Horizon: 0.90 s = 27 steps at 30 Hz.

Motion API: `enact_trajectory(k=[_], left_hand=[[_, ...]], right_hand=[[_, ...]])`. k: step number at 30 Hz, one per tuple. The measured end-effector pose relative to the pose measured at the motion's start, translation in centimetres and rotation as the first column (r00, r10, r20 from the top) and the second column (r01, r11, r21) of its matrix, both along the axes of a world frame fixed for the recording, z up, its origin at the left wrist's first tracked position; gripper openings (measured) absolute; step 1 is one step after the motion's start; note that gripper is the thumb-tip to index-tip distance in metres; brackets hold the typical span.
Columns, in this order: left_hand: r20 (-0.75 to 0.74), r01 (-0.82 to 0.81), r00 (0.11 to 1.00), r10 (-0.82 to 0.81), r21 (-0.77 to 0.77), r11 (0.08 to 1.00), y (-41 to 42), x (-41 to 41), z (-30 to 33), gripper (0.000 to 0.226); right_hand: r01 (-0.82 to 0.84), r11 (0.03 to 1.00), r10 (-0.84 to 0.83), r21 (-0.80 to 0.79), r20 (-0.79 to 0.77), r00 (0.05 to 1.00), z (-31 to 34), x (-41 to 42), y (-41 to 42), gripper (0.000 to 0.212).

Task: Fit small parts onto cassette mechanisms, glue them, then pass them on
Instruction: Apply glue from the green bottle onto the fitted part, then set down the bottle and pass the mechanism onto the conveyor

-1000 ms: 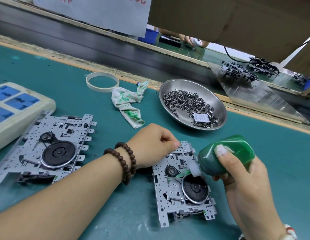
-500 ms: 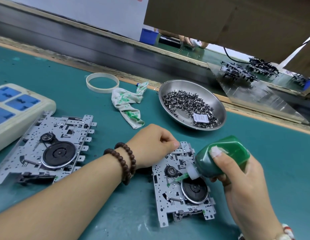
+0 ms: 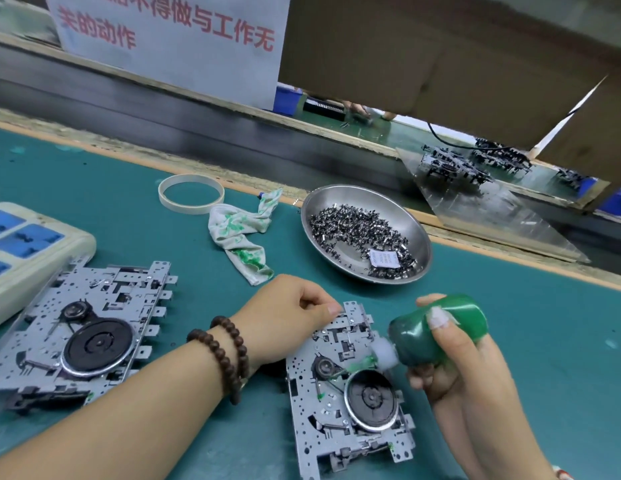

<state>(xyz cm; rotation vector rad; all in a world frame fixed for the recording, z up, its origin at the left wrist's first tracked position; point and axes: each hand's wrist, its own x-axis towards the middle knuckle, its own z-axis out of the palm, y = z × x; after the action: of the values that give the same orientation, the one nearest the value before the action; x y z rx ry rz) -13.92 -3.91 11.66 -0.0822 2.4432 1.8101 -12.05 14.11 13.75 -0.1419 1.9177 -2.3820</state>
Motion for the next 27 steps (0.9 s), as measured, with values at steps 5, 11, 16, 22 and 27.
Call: enact_trajectory(k=[5,11,16,22,27], left_hand=[[0.040,-0.078,0.997,0.072,0.169,0.982,-0.2,-0.1,-0.2,0.013],[0.031,-0.081,0.997,0.077,0.165,0.983,-0.2,0.0,-0.3,0.015],[0.038,-0.095,0.995,0.091,0.126,0.987,-0.2,0.0,-0.2,0.014],[0.035,-0.118,0.993,0.115,0.109,0.987,0.0,0.5,0.1,0.015],[0.038,-0.127,0.992,0.122,0.140,0.982,-0.1,0.9,0.6,0.018]], right_hand=[[-0.060,0.998,0.064,-0.036,0.122,0.990,0.7,-0.2,-0.3,0.047],[0.015,0.998,0.005,-0.061,0.303,0.953,1.0,-0.7,-0.2,0.054],[0.047,0.962,0.042,-0.267,0.318,0.947,0.9,-1.2,0.8,0.030],[0.029,0.960,-0.005,0.278,-0.083,0.997,-0.8,-1.4,2.0,0.030],[0.158,0.791,-0.095,0.591,-0.137,0.986,-2.2,-2.1,2.8,0.033]])
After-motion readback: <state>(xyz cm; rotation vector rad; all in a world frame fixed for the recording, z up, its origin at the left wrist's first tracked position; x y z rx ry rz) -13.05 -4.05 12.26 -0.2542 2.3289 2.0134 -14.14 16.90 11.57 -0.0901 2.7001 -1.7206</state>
